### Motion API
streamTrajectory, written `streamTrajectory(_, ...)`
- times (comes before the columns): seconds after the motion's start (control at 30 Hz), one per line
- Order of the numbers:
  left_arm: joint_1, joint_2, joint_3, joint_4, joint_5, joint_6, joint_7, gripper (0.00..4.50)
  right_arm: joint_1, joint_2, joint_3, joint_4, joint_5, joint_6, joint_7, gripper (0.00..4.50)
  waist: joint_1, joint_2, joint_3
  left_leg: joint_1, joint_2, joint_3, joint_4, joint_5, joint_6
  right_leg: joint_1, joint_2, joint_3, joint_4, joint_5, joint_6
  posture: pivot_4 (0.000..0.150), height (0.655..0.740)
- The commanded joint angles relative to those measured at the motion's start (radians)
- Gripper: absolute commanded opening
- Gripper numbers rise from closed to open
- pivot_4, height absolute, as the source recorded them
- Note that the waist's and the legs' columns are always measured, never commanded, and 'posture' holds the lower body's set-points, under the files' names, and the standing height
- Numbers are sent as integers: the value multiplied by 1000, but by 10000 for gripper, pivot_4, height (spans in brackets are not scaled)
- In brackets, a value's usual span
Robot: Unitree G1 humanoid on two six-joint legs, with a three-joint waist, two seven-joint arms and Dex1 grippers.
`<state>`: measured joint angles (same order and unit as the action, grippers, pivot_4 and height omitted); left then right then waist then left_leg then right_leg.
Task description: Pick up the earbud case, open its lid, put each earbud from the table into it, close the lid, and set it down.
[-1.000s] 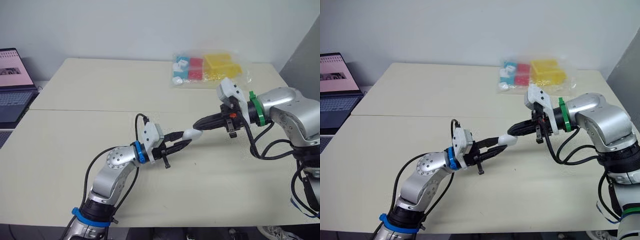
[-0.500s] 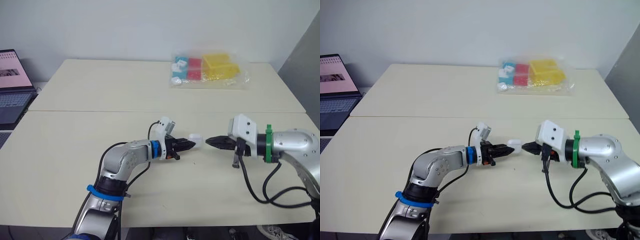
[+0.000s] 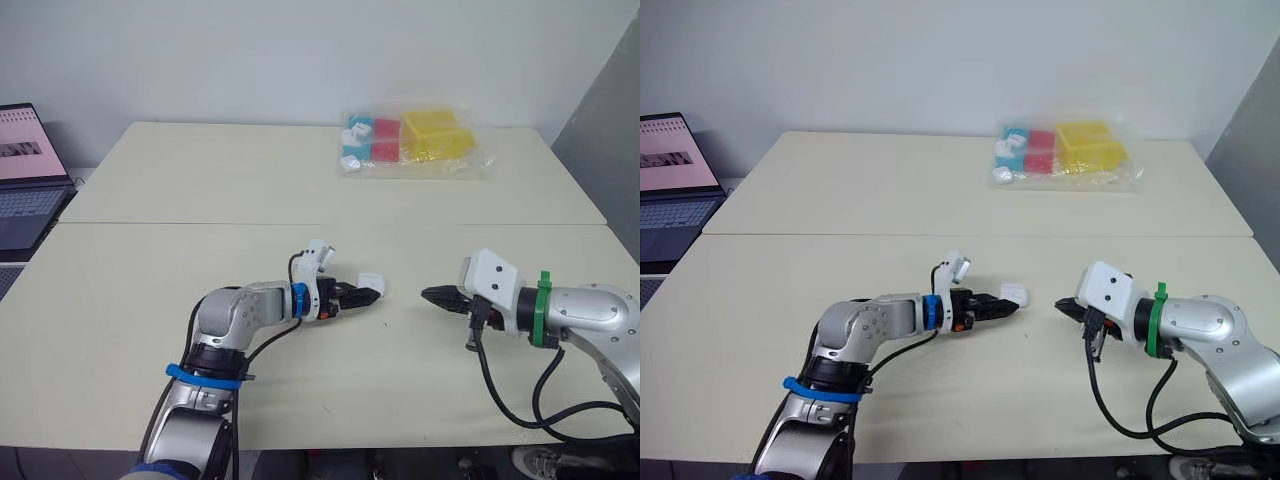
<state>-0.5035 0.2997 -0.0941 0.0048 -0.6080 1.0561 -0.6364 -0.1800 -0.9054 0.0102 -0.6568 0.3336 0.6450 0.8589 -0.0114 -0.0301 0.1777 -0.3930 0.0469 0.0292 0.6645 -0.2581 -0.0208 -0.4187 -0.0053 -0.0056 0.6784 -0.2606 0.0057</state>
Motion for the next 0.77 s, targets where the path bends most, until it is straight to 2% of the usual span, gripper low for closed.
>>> streamTrajectory(0.03, 85, 107, 49, -87, 33, -87, -47, 44759, -3, -6, -65, -29, 56, -18, 33, 0, -9, 0, 0, 0, 0, 0, 0, 0, 0, 0, 0, 1, 0, 0, 0, 1500, 7400)
streamTrajectory(0.13, 210, 281, 62, -243, 71, -268, -194, 45000, -18, -27, -88, -2, 71, -33, 62, 5285, -22, -1, 0, 1, 1, 0, -1, 0, 0, 0, 0, 2, 1, -1, -1, 1500, 7400)
streamTrajectory(0.3, 356, 455, 166, -357, 119, -573, -362, 45000, -14, -79, -138, 44, 72, -103, 134, 22639, -7, 0, 1, 2, 1, 1, -2, 0, 0, 0, -1, 0, 1, -2, -4, 1500, 7400)
streamTrajectory(0.4, 397, 492, 224, -370, 116, -655, -404, 45000, 9, -109, -167, 73, 75, -147, 181, 33133, 10, 0, 1, 0, 1, 2, -1, 0, 0, -1, -4, -1, 0, -2, -4, 1500, 7400)
streamTrajectory(0.5, 484, 564, 279, -408, 181, -722, -421, 45000, 37, -156, -202, 118, 63, -220, 256, 44027, 11, 0, 1, -2, 1, 2, -1, 0, 0, -1, -6, -1, -1, -3, -2, 1500, 7400)
streamTrajectory(0.63, 567, 608, 296, -426, 238, -758, -404, 45000, 30, -178, -219, 179, 94, -235, 307, 44595, 11, 0, 1, -3, 1, 2, -3, 0, 0, -1, -9, -2, -3, -4, -1, 1500, 7400)
streamTrajectory(0.77, 568, 561, 306, -414, 187, -814, -425, 45000, 20, -185, -200, 226, 62, -298, 334, 44595, 11, 0, 1, -2, 1, 2, -2, 0, 0, -1, -11, -3, -2, -4, -1, 1500, 7400)
